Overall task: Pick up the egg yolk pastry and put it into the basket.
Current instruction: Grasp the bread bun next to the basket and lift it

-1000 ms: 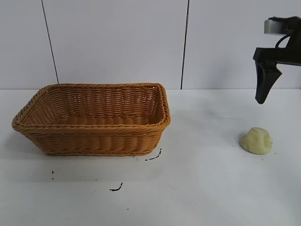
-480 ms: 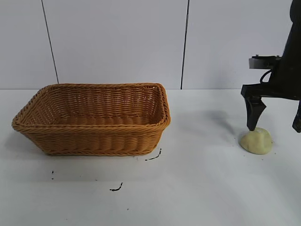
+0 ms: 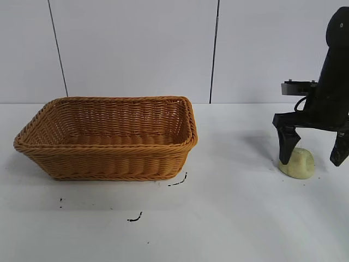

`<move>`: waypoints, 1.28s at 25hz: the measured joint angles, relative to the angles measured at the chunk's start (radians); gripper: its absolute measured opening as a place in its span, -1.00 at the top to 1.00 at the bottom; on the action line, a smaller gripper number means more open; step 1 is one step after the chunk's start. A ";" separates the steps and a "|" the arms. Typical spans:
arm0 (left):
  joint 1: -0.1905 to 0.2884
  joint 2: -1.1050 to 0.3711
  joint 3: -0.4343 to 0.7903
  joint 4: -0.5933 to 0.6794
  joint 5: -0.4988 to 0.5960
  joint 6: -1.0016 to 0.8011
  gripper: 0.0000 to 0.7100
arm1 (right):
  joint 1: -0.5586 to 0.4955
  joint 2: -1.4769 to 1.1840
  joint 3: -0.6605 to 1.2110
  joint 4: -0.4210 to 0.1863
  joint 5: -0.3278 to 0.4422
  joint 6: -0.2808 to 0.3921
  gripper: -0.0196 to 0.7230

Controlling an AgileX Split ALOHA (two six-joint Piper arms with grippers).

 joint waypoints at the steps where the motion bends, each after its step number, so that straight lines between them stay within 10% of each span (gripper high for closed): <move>1: 0.000 0.000 0.000 0.000 0.000 0.000 -0.96 | 0.006 0.000 0.000 -0.003 -0.005 -0.001 -0.93; 20: 0.000 0.000 0.000 0.000 0.000 0.000 -0.96 | 0.023 0.025 0.000 -0.030 -0.044 0.011 -0.89; 32: 0.000 0.000 0.000 0.000 0.000 0.000 -0.96 | 0.023 0.043 0.000 -0.027 -0.039 0.013 0.14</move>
